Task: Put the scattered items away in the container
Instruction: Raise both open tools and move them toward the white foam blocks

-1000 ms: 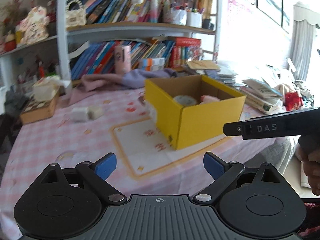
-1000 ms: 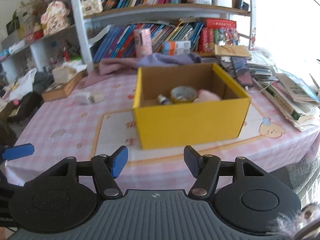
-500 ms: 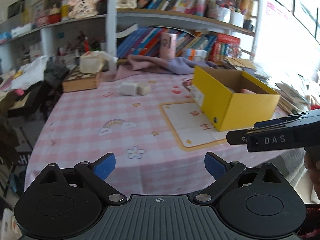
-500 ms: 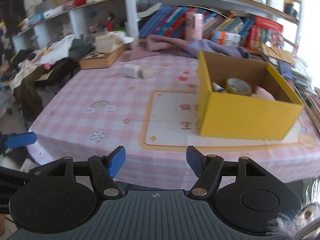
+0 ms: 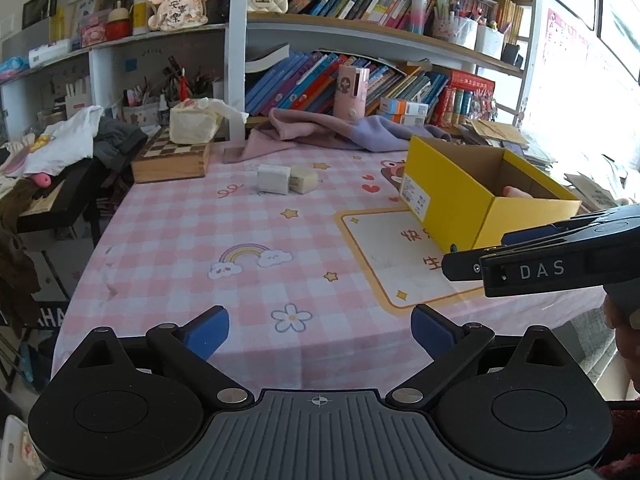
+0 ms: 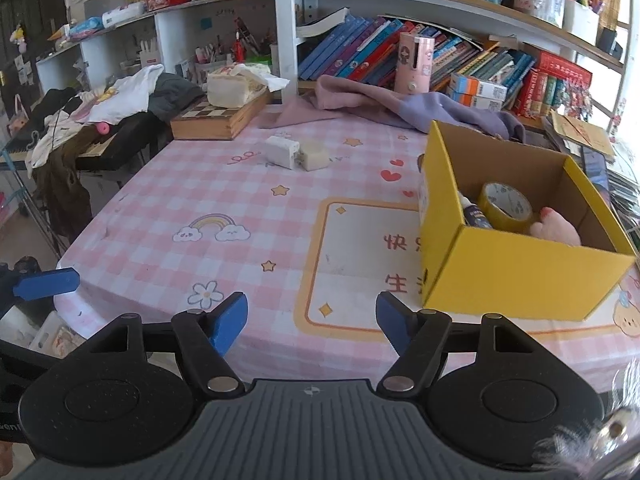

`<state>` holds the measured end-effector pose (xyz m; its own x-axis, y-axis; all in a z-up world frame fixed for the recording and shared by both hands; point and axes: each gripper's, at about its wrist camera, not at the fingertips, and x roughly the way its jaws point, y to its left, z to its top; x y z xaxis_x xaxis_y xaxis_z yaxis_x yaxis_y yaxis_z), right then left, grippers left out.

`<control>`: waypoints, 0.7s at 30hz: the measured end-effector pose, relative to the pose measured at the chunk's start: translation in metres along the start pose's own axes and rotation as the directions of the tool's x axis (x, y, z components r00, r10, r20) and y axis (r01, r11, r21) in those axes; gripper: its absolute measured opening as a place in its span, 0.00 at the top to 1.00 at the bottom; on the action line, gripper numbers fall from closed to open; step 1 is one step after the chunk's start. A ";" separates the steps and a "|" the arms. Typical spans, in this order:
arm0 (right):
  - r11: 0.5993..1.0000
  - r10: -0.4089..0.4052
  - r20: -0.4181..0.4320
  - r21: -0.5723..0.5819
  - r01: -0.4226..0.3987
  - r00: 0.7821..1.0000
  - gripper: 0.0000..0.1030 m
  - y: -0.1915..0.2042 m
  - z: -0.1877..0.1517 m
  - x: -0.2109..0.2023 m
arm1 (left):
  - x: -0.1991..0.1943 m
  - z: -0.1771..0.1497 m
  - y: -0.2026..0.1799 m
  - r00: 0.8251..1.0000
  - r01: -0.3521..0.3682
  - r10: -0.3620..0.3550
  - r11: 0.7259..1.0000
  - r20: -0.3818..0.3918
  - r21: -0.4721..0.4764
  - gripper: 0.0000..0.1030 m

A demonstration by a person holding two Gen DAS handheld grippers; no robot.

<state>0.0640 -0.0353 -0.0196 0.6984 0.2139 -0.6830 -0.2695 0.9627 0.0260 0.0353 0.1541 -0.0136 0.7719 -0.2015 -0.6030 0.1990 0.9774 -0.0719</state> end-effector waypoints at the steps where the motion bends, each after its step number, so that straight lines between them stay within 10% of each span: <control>1: 1.000 0.004 0.000 -0.004 -0.004 1.000 0.33 0.000 0.002 0.003 | 0.003 0.002 0.001 1.000 -0.003 0.003 1.000 -0.002 0.000 0.04; 21: 0.998 0.054 -0.036 -0.014 -0.055 0.998 0.33 -0.028 0.104 0.115 | 0.115 0.077 0.022 1.000 -0.025 0.025 0.999 -0.011 0.048 0.04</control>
<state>0.2206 -0.0204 -0.0235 0.6585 0.2595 -0.7064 -0.3164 0.9471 0.0531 0.1751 0.1471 -0.0237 0.7702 -0.1762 -0.6130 0.2089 0.9778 -0.0185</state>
